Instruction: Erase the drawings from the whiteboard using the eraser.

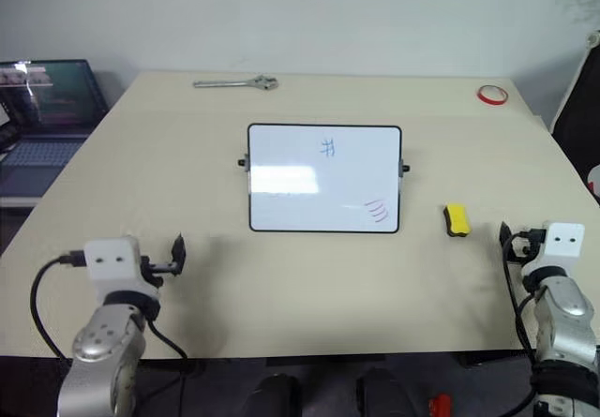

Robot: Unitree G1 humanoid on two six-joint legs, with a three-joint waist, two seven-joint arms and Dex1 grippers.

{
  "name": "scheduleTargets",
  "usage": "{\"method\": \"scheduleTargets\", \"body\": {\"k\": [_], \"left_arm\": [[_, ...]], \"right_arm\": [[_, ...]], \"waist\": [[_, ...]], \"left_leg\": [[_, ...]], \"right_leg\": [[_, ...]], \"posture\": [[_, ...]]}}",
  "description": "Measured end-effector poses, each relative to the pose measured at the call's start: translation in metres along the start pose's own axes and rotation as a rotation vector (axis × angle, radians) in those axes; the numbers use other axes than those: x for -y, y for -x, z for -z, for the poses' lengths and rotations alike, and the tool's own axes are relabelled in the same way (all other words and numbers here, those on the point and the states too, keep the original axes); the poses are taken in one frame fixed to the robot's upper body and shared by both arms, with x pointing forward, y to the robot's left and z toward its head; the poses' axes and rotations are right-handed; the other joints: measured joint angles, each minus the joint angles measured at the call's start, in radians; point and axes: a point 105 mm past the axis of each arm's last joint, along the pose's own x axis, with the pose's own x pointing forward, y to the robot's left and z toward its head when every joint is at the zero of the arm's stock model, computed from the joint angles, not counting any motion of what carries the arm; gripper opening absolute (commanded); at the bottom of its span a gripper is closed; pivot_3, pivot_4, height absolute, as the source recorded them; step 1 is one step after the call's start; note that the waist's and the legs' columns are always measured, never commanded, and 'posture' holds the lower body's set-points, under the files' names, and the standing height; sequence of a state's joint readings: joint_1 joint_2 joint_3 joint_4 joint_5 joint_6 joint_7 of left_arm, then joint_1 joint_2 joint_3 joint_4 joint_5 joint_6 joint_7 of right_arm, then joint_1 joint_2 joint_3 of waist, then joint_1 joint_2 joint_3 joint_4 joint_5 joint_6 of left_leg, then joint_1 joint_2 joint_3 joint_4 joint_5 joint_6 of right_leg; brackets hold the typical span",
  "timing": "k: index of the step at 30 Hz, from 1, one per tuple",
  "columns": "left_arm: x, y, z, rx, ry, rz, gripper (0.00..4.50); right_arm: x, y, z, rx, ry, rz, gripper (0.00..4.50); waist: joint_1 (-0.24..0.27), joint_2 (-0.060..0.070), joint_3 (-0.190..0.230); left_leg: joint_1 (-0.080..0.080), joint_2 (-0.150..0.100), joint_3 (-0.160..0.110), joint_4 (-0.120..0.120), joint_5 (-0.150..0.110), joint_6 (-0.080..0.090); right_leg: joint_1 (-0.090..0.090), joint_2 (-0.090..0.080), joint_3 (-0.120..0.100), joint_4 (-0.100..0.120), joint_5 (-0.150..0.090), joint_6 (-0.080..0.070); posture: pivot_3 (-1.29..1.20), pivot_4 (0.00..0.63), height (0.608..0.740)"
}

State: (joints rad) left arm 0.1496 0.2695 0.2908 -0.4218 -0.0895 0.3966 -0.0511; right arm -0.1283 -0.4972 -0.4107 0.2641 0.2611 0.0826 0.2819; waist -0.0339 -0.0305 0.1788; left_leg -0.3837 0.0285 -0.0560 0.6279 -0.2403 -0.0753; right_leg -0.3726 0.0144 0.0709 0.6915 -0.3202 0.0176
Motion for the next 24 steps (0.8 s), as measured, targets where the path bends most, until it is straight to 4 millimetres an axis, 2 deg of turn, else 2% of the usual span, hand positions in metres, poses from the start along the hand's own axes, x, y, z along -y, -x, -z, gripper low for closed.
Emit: {"method": "scheduleTargets", "body": {"k": [3, 8, 14, 18, 21, 24], "left_arm": [[0.004, -0.001, 0.001, -0.003, 0.014, -0.001, 4.50], [0.006, -0.002, -0.001, 0.014, 0.052, -0.034, 4.50], [0.002, -0.002, -0.022, 0.094, -0.010, -0.002, 4.50], [0.011, -0.007, -0.048, 0.176, -0.025, 0.165, 4.50], [0.026, -0.013, -0.077, 0.259, -0.007, 0.335, 4.50], [0.051, -0.025, -0.110, 0.322, -0.035, 0.559, 4.50]], "right_arm": [[-0.003, 0.001, -0.002, -0.010, 0.001, -0.005, 4.46], [-0.008, 0.012, 0.005, -0.038, 0.011, -0.001, 4.46], [-0.029, 0.012, -0.016, 0.041, 0.025, -0.070, 4.46], [-0.041, 0.013, -0.022, 0.076, -0.026, -0.086, 4.46], [-0.054, 0.021, -0.040, 0.129, -0.062, -0.130, 4.46], [-0.065, 0.037, -0.057, 0.142, -0.096, -0.185, 4.46]], "waist": [[0.001, 0.000, 0.000], [0.001, 0.000, 0.000], [-0.004, 0.000, 0.000], [0.001, 0.000, 0.000], [0.006, 0.001, 0.000], [0.011, 0.001, 0.000]], "left_leg": [[0.001, 0.000, 0.000, 0.001, 0.000, 0.000], [0.000, -0.001, 0.000, 0.000, 0.000, 0.000], [0.000, -0.001, 0.000, 0.000, 0.000, 0.000], [0.000, -0.001, 0.000, 0.000, 0.000, 0.000], [-0.001, 0.000, -0.001, 0.001, 0.000, 0.000], [-0.002, -0.001, -0.003, 0.001, 0.000, 0.000]], "right_leg": [[0.001, 0.000, 0.000, 0.000, 0.000, 0.000], [0.000, 0.000, 0.000, -0.001, 0.000, 0.001], [0.000, 0.001, 0.000, -0.001, 0.000, 0.001], [0.000, 0.001, 0.000, 0.000, 0.000, 0.000], [0.000, 0.001, -0.001, 0.000, 0.000, 0.001], [0.000, 0.002, -0.004, 0.000, 0.000, 0.001]], "posture": [[0.00, 0.150, 0.740], [0.00, 0.150, 0.740], [0.00, 0.150, 0.740], [0.00, 0.150, 0.740], [0.00, 0.150, 0.740], [0.00, 0.150, 0.740]]}}
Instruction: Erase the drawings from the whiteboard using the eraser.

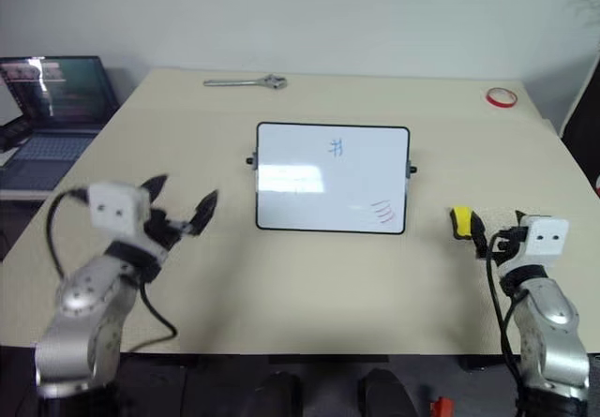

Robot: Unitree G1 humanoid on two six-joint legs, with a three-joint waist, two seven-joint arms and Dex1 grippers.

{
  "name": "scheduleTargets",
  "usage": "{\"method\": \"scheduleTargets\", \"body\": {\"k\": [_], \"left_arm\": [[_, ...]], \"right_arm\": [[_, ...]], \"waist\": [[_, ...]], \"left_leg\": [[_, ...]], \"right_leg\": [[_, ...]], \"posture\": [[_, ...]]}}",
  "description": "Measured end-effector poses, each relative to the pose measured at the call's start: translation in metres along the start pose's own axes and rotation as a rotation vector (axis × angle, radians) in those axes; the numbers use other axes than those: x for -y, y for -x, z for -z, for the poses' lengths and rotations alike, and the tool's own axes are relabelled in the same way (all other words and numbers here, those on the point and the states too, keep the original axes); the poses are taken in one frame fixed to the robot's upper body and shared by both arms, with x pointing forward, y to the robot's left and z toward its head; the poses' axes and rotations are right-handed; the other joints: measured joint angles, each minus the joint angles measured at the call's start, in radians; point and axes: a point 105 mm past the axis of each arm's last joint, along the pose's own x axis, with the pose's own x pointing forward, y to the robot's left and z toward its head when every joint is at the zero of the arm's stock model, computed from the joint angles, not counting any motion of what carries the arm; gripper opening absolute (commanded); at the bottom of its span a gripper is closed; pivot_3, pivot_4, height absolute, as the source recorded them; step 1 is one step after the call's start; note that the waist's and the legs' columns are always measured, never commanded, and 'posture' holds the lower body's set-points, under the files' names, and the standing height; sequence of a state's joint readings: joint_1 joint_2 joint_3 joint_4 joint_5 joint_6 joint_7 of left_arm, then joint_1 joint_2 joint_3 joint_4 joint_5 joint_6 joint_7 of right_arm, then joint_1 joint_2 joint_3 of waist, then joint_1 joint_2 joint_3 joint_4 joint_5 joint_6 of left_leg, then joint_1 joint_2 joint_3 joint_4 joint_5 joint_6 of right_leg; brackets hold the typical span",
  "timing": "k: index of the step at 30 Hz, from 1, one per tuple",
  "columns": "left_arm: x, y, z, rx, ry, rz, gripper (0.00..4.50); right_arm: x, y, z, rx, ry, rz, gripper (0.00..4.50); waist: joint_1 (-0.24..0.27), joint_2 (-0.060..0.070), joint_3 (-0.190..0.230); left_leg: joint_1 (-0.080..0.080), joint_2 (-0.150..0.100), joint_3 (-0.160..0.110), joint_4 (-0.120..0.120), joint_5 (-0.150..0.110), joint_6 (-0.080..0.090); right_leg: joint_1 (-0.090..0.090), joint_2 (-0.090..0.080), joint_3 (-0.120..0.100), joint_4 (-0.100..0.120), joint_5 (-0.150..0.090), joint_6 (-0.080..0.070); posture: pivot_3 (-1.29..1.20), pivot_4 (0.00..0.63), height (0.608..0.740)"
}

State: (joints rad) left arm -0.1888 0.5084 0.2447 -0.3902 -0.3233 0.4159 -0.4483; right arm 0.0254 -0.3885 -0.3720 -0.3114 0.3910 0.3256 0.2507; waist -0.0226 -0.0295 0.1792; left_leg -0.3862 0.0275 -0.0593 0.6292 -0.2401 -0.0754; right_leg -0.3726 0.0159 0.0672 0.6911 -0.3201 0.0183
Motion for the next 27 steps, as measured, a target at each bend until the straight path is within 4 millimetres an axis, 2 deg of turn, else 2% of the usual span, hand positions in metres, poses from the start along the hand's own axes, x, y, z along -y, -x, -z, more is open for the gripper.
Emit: {"method": "scheduleTargets", "body": {"k": [3, 7, 9, 13, 16, 20, 27], "left_arm": [[0.015, -0.014, -0.012, 0.025, 0.017, 0.173, 4.50], [0.060, -0.036, -0.027, 0.005, 0.017, 0.545, 4.50], [0.075, -0.039, -0.034, 0.011, -0.002, 0.688, 4.50], [0.095, -0.037, -0.028, -0.032, -0.023, 0.907, 4.50], [0.103, -0.038, -0.024, -0.043, -0.057, 1.000, 4.50], [0.105, -0.042, -0.024, -0.028, -0.102, 1.035, 4.50], [0.112, -0.040, -0.022, -0.021, -0.114, 1.068, 4.50]], "right_arm": [[-0.013, 0.009, -0.012, -0.008, -0.015, -0.025, 4.46], [-0.028, 0.014, -0.022, -0.100, 0.015, -0.085, 4.46], [-0.035, 0.009, -0.030, -0.115, 0.024, -0.093, 4.46], [-0.049, -0.006, -0.029, -0.168, -0.001, -0.091, 4.46], [-0.050, -0.020, -0.018, -0.222, -0.009, -0.041, 4.46], [-0.040, -0.031, 0.004, -0.299, -0.003, 0.034, 4.46], [-0.028, -0.041, 0.027, -0.341, 0.005, 0.068, 4.46]], "waist": [[-0.012, 0.001, 0.000], [-0.013, 0.000, 0.000], [-0.020, 0.000, 0.000], [-0.029, 0.001, 0.000], [-0.029, 0.001, 0.000], [-0.025, 0.001, 0.000], [-0.026, 0.001, 0.000]], "left_leg": [[0.001, 0.001, 0.003, -0.001, 0.000, 0.000], [-0.002, -0.001, 0.002, 0.000, 0.000, 0.000], [-0.001, -0.001, 0.003, -0.001, 0.000, 0.000], [-0.001, -0.001, 0.002, -0.001, 0.000, 0.000], [-0.006, -0.001, 0.002, 0.000, 0.000, 0.000], [-0.014, -0.001, 0.002, 0.000, 0.000, 0.000], [-0.014, -0.001, 0.003, 0.000, 0.000, 0.001]], "right_leg": [[0.000, -0.001, 0.002, -0.001, 0.000, 0.001], [-0.002, 0.001, 0.001, -0.001, 0.000, 0.001], [-0.002, 0.002, 0.002, -0.001, 0.000, 0.001], [-0.003, 0.003, 0.002, -0.001, 0.000, 0.000], [-0.007, 0.003, 0.002, -0.001, 0.000, 0.000], [-0.015, 0.002, 0.002, 0.001, 0.000, 0.000], [-0.016, 0.002, 0.003, 0.003, 0.000, 0.000]], "posture": [[0.00, 0.150, 0.740], [0.00, 0.150, 0.740], [0.00, 0.150, 0.740], [0.00, 0.150, 0.740], [0.00, 0.150, 0.740], [0.00, 0.150, 0.740], [0.00, 0.150, 0.740]]}}
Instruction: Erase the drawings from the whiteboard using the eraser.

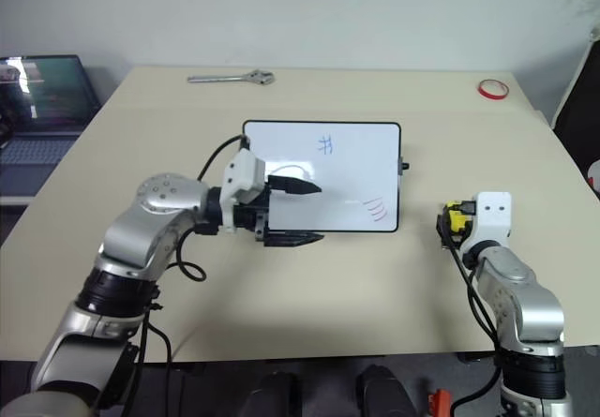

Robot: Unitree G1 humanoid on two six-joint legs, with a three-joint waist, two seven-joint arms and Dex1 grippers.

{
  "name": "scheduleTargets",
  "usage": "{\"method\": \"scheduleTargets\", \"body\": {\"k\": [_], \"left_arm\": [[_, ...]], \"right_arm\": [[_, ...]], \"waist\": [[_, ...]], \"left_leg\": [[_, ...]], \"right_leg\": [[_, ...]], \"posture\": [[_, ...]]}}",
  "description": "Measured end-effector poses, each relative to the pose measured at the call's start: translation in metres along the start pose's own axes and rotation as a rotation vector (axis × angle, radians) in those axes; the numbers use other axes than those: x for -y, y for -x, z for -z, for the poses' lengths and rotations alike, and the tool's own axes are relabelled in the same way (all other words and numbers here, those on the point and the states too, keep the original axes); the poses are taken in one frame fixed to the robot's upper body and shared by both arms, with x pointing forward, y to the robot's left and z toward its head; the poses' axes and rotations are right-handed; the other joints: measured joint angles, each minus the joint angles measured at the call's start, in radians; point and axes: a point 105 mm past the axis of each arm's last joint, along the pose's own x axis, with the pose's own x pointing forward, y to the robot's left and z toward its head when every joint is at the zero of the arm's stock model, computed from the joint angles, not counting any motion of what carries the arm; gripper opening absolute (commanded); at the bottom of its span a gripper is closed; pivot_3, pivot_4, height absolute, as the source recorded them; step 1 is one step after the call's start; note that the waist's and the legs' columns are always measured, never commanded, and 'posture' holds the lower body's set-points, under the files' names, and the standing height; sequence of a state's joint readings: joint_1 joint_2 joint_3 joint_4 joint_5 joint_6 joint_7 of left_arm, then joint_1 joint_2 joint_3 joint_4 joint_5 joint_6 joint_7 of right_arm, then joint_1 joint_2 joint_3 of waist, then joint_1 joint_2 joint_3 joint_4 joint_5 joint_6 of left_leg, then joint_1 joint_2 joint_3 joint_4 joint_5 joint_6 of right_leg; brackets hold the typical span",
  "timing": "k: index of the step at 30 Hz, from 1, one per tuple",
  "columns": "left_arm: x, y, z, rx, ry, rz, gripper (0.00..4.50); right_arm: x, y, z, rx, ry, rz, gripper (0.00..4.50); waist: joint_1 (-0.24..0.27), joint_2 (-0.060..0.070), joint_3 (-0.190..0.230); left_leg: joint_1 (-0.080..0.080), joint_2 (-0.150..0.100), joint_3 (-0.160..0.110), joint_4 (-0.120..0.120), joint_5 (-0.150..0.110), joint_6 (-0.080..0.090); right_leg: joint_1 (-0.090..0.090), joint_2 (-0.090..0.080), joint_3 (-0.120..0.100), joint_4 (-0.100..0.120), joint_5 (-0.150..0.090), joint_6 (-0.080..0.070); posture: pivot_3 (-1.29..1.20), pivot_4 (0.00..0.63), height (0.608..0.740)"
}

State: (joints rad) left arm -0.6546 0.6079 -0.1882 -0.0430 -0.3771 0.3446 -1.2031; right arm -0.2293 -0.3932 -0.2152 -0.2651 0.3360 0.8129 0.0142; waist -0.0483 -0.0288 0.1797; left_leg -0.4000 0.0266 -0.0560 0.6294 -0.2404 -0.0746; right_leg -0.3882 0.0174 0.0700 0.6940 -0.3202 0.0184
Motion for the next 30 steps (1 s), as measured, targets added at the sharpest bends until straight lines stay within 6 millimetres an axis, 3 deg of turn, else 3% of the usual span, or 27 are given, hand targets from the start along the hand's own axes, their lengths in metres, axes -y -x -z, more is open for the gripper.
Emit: {"method": "scheduleTargets", "body": {"k": [8, 9, 11, 17, 19, 26, 30], "left_arm": [[0.008, 0.004, 0.008, -0.018, 0.012, -0.009, 4.50], [0.008, 0.005, 0.008, -0.020, 0.013, -0.013, 4.50], [0.008, 0.006, 0.009, -0.023, 0.018, -0.022, 4.50], [0.011, 0.011, 0.012, -0.040, 0.028, -0.043, 4.50], [0.012, 0.013, 0.014, -0.048, 0.032, -0.045, 4.50], [0.011, 0.022, 0.017, -0.047, 0.080, -0.125, 4.50], [0.012, 0.035, 0.031, -0.095, 0.133, -0.232, 4.50]], "right_arm": [[0.004, -0.019, -0.003, 0.021, -0.013, 0.007, 4.46], [0.004, -0.021, -0.005, 0.025, -0.015, 0.005, 4.28], [0.004, -0.026, -0.004, 0.023, -0.016, -0.001, 3.83], [0.006, -0.034, 0.002, 0.000, -0.013, 0.016, 1.65], [0.006, -0.035, 0.001, 0.001, -0.012, 0.016, 1.13], [0.004, -0.031, -0.001, 0.014, -0.004, 0.010, 1.11], [-0.007, -0.010, -0.005, 0.060, 0.038, -0.049, 1.11]], "waist": [[-0.007, 0.000, 0.000], [-0.006, 0.000, 0.000], [-0.006, 0.000, 0.000], [-0.006, 0.000, 0.000], [-0.006, 0.000, 0.000], [-0.006, 0.000, 0.000], [-0.006, 0.000, 0.000]], "left_leg": [[0.001, 0.000, 0.000, 0.001, 0.000, 0.000], [0.001, 0.000, 0.000, 0.001, 0.000, 0.000], [0.001, 0.000, 0.000, 0.001, 0.000, 0.000], [0.001, 0.001, 0.000, 0.001, 0.000, 0.000], [0.001, 0.001, 0.000, 0.001, 0.000, 0.000], [0.001, 0.002, 0.000, 0.001, 0.000, 0.000], [0.001, 0.003, -0.001, 0.001, 0.000, 0.000]], "right_leg": [[0.000, 0.000, 0.000, 0.003, 0.000, 0.000], [0.000, 0.000, 0.000, 0.003, 0.000, 0.000], [0.000, 0.000, 0.000, 0.003, 0.000, 0.000], [0.000, 0.000, 0.000, 0.003, 0.000, 0.000], [0.000, 0.000, 0.000, 0.003, 0.000, 0.000], [0.000, 0.000, 0.000, 0.003, 0.000, 0.000], [0.000, -0.001, 0.000, 0.003, 0.000, 0.000]], "posture": [[0.00, 0.150, 0.740], [0.00, 0.150, 0.740], [0.00, 0.150, 0.740], [0.00, 0.150, 0.740], [0.00, 0.150, 0.740], [0.00, 0.150, 0.740], [0.00, 0.150, 0.740]]}}
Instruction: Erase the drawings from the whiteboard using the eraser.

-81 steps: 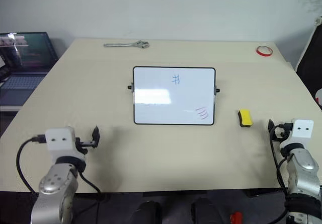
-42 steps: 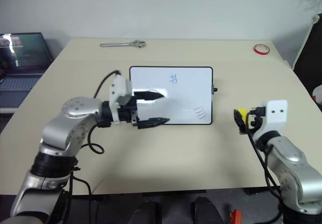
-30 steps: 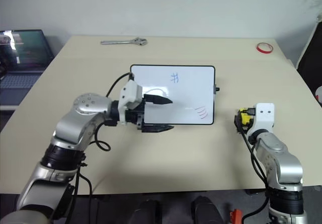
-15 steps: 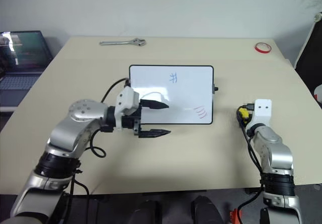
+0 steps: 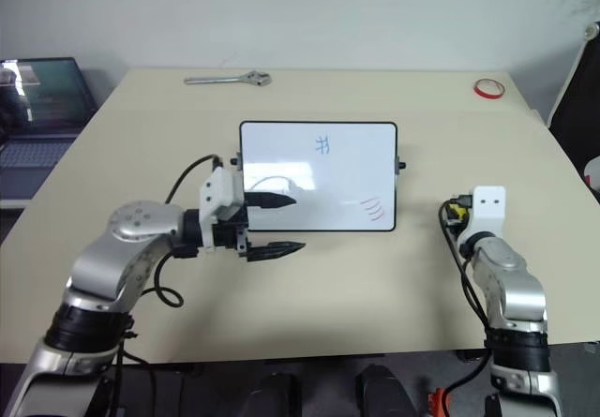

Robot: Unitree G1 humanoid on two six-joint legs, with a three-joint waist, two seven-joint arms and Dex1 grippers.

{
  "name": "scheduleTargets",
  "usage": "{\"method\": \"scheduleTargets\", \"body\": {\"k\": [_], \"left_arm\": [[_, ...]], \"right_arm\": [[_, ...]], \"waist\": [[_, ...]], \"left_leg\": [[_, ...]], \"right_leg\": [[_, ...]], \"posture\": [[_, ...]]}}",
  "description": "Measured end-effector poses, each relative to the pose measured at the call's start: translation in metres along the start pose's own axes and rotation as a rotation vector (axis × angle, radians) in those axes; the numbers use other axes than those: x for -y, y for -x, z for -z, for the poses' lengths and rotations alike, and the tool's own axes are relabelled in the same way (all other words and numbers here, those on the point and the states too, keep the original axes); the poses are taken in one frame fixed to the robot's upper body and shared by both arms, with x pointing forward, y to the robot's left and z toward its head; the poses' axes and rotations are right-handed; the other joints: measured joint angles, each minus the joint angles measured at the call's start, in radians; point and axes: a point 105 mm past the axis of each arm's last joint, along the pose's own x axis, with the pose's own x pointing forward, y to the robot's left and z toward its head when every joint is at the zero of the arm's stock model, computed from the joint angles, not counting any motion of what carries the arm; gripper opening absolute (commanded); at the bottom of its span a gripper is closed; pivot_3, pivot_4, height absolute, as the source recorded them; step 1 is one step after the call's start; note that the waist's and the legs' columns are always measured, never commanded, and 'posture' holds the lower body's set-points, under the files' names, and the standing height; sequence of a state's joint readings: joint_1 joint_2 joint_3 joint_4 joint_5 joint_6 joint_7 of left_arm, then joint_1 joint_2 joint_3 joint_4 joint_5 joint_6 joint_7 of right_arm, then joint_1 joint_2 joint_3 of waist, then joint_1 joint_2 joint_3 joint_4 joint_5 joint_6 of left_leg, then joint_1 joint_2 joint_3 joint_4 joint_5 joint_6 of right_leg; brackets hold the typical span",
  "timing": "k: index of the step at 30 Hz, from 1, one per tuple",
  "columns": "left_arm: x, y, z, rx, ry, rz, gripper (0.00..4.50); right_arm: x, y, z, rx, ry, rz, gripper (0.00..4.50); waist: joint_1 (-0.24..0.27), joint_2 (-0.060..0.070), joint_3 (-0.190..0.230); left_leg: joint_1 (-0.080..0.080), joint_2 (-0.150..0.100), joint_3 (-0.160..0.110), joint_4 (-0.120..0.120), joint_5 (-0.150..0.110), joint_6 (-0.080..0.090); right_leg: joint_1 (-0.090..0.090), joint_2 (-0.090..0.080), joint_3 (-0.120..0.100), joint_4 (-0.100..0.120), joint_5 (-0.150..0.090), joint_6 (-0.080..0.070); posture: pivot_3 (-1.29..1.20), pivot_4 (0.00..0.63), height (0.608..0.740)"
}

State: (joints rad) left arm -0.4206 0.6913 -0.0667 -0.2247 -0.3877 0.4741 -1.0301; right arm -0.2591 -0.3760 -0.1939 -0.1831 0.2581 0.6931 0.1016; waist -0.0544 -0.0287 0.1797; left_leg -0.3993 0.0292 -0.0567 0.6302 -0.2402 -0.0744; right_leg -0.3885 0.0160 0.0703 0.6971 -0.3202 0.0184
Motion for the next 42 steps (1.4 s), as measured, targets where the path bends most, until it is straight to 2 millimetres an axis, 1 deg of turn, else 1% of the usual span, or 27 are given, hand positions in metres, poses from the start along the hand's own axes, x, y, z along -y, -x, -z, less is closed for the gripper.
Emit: {"method": "scheduleTargets", "body": {"k": [2, 5, 7, 10, 12, 13, 14, 16, 19, 21, 23, 26, 30, 33, 36, 39, 42], "left_arm": [[-0.006, 0.005, 0.006, -0.015, 0.026, -0.080, 4.50], [-0.023, 0.014, 0.006, -0.014, 0.053, -0.232, 4.50], [-0.028, 0.017, 0.006, -0.013, 0.059, -0.278, 4.50], [-0.038, 0.018, 0.002, -0.001, 0.068, -0.352, 4.50], [-0.045, 0.016, -0.004, 0.018, 0.070, -0.382, 4.50], [-0.047, 0.016, -0.008, 0.024, 0.062, -0.386, 4.50], [-0.049, 0.016, -0.011, 0.028, 0.056, -0.388, 4.50], [-0.052, 0.016, -0.013, 0.027, 0.054, -0.395, 4.50], [-0.060, 0.019, -0.009, 0.002, 0.072, -0.419, 4.50], [-0.063, 0.019, -0.008, -0.005, 0.074, -0.425, 4.50], [-0.063, 0.020, -0.009, -0.013, 0.066, -0.425, 4.50], [-0.064, 0.021, -0.009, -0.018, 0.060, -0.428, 4.50], [-0.062, 0.020, -0.010, -0.016, 0.052, -0.425, 4.50], [-0.059, 0.020, -0.011, -0.014, 0.042, -0.417, 4.50], [-0.056, 0.020, -0.008, -0.021, 0.048, -0.415, 4.50], [-0.055, 0.020, -0.004, -0.026, 0.055, -0.416, 4.50], [-0.054, 0.021, -0.003, -0.028, 0.057, -0.416, 4.50]], "right_arm": [[-0.012, 0.011, -0.004, 0.028, 0.025, -0.051, 1.11], [-0.045, 0.030, -0.019, 0.100, 0.063, -0.178, 1.11], [-0.061, 0.038, -0.030, 0.143, 0.064, -0.236, 1.11], [-0.095, 0.041, -0.047, 0.201, 0.092, -0.345, 1.11], [-0.122, 0.039, -0.066, 0.261, 0.101, -0.422, 1.11], [-0.133, 0.039, -0.075, 0.294, 0.101, -0.450, 1.11], [-0.139, 0.037, -0.081, 0.312, 0.102, -0.460, 1.11], [-0.145, 0.029, -0.084, 0.319, 0.122, -0.462, 1.11], [-0.158, 0.014, -0.087, 0.320, 0.157, -0.469, 1.11], [-0.169, 0.001, -0.096, 0.344, 0.202, -0.477, 1.11], [-0.174, -0.012, -0.106, 0.367, 0.257, -0.468, 1.11], [-0.172, -0.031, -0.113, 0.375, 0.313, -0.432, 1.11], [-0.175, -0.051, -0.111, 0.346, 0.375, -0.429, 1.11], [-0.186, -0.056, -0.117, 0.365, 0.386, -0.456, 1.11], [-0.195, -0.061, -0.119, 0.382, 0.411, -0.484, 1.11], [-0.202, -0.061, -0.114, 0.379, 0.469, -0.532, 1.11], [-0.211, -0.057, -0.105, 0.363, 0.570, -0.604, 1.11]], "waist": [[0.001, 0.000, 0.000], [0.001, 0.000, 0.000], [0.001, 0.000, 0.000], [0.000, 0.000, 0.000], [0.000, 0.000, 0.000], [0.000, 0.000, 0.000], [0.000, 0.000, 0.000], [0.001, 0.000, 0.000], [0.001, 0.000, 0.000], [-0.001, 0.000, 0.000], [-0.002, 0.000, 0.000], [-0.002, 0.000, 0.000], [-0.002, 0.000, 0.000], [-0.006, 0.000, 0.000], [-0.007, 0.000, 0.000], [-0.006, 0.000, 0.000], [-0.005, 0.000, 0.000]], "left_leg": [[0.000, 0.000, -0.001, 0.001, 0.000, 0.000], [0.000, 0.000, -0.001, 0.002, 0.000, 0.000], [0.001, 0.000, -0.001, 0.002, 0.000, 0.000], [0.001, -0.001, -0.001, 0.003, 0.000, 0.000], [0.001, -0.002, -0.001, 0.003, 0.000, 0.000], [0.001, -0.002, -0.002, 0.003, 0.000, 0.000], [0.001, -0.002, -0.002, 0.003, 0.000, 0.000], [0.000, -0.001, -0.002, 0.003, 0.000, 0.000], [0.000, -0.001, -0.001, 0.003, 0.000, 0.000], [0.000, -0.001, -0.001, 0.003, 0.000, 0.000], [0.000, -0.001, -0.001, 0.003, 0.000, 0.000], [0.000, -0.001, -0.001, 0.003, 0.000, 0.000], [0.000, 0.000, -0.001, 0.003, 0.000, 0.000], [0.000, 0.000, -0.001, 0.003, 0.000, 0.000], [0.001, 0.000, -0.001, 0.003, 0.000, 0.000], [0.001, 0.000, -0.001, 0.003, 0.000, 0.000], [0.001, 0.000, -0.001, 0.004, 0.000, 0.000]], "right_leg": [[0.000, 0.000, 0.000, 0.001, 0.000, 0.000], [0.000, 0.000, 0.000, 0.001, 0.000, 0.000], [0.001, 0.000, -0.001, 0.002, 0.000, 0.000], [0.001, 0.000, -0.001, 0.002, 0.000, 0.000], [0.001, 0.000, -0.001, 0.002, 0.000, 0.000], [0.001, 0.000, -0.002, 0.002, 0.000, 0.000], [0.001, 0.000, -0.002, 0.002, 0.000, 0.000], [0.001, 0.000, -0.002, 0.001, 0.000, 0.000], [0.000, 0.000, -0.002, 0.001, 0.000, 0.000], [0.000, 0.000, -0.002, 0.001, 0.000, 0.000], [0.000, 0.000, -0.002, 0.002, 0.000, 0.000], [0.000, -0.001, -0.002, 0.001, 0.000, 0.000], [0.000, -0.002, -0.002, 0.001, 0.000, 0.000], [0.000, -0.002, -0.002, 0.002, 0.000, -0.001], [0.000, -0.002, -0.002, 0.003, 0.001, -0.001], [0.000, -0.002, -0.002, 0.003, 0.001, -0.001], [0.000, -0.002, -0.002, 0.005, 0.001, -0.001]], "posture": [[0.00, 0.150, 0.740], [0.00, 0.150, 0.740], [0.00, 0.150, 0.740], [0.00, 0.150, 0.740], [0.00, 0.150, 0.740], [0.00, 0.150, 0.740], [0.00, 0.150, 0.740], [0.00, 0.150, 0.740], [0.00, 0.150, 0.740], [0.00, 0.150, 0.740], [0.00, 0.150, 0.740], [0.00, 0.150, 0.740], [0.00, 0.150, 0.740], [0.00, 0.150, 0.740], [0.00, 0.150, 0.740], [0.00, 0.150, 0.740], [0.00, 0.150, 0.740]]}}
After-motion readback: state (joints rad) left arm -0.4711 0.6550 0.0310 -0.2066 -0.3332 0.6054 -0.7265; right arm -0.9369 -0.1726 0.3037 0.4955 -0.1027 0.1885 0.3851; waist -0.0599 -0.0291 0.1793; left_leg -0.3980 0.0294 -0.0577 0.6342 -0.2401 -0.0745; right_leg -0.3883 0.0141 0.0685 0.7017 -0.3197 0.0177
